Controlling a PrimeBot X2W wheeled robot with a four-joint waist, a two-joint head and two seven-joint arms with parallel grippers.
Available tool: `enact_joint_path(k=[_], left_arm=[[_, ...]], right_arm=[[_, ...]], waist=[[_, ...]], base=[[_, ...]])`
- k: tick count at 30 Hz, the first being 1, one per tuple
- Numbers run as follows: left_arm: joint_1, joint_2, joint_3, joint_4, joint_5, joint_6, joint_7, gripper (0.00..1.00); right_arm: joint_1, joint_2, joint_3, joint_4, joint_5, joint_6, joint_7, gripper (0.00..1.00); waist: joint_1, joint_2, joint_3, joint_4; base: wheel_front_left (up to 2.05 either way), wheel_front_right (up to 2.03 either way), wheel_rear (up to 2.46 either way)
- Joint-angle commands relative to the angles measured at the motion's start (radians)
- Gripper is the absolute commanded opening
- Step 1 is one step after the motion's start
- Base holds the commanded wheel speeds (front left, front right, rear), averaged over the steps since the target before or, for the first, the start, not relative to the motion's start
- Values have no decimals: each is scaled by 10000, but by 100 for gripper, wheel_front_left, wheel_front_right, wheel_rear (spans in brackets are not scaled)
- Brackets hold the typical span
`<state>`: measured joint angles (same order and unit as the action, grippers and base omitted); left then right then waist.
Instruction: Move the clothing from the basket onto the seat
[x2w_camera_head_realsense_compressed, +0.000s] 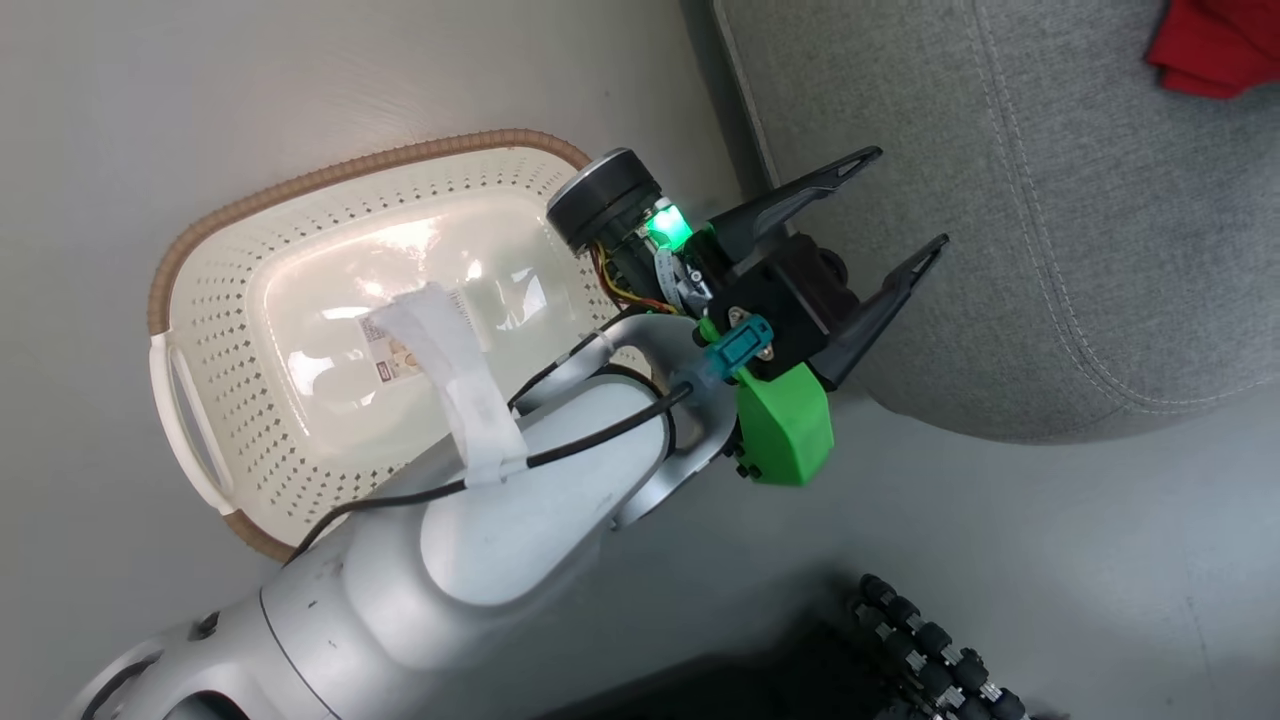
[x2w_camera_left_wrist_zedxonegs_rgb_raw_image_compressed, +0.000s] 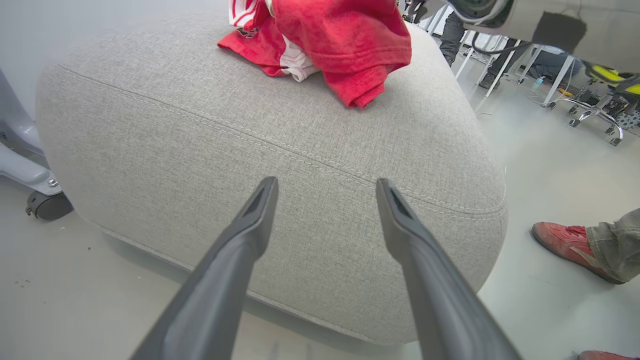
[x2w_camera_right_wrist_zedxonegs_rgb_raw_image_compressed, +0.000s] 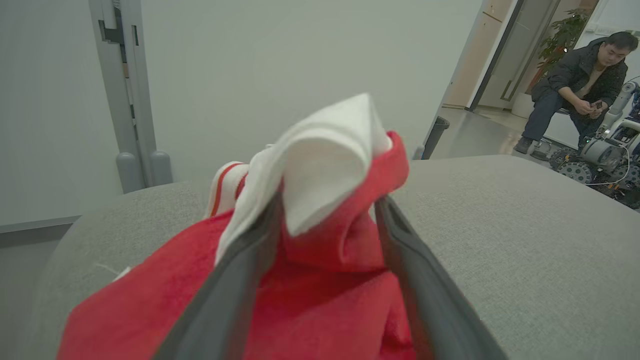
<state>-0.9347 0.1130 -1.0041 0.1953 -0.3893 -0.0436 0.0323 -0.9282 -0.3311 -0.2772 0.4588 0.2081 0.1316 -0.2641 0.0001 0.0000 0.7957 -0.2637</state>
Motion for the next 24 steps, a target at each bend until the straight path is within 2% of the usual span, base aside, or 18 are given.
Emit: enact_joint_path(k=[1,5,10,17,24], left_arm=[[162,78,56,53,-145,81,-120,100],[493,161,231,251,-240,298,-528,100],[1377,183,693,557,-766,770,-1341,100],[3071,189,1606,1290,-1610,1454,-2647,100],[4599,173,2984,1451,-1952,1981,-2989,100]], right_arm=[[280,81,54,-117,-134,-16,-4,100],[1027,319,235,-502,-378,-16,-4,100],[2314,663,753,-1057,-419,-18,-4,100],[4483,912,2480,-1898,-128,-18,-4,100],[5908,1242,3928,-2412,-81,-18,-4,100]], waist=[[-1,0,-367,11],[-1,0,-965,93],[-1,0,-2014,390],[-1,0,-3826,1246],[-1,0,-5297,1988]], base=[[0,0,0],[0,0,0],[0,0,0],[0,0,0],[0,0,0]])
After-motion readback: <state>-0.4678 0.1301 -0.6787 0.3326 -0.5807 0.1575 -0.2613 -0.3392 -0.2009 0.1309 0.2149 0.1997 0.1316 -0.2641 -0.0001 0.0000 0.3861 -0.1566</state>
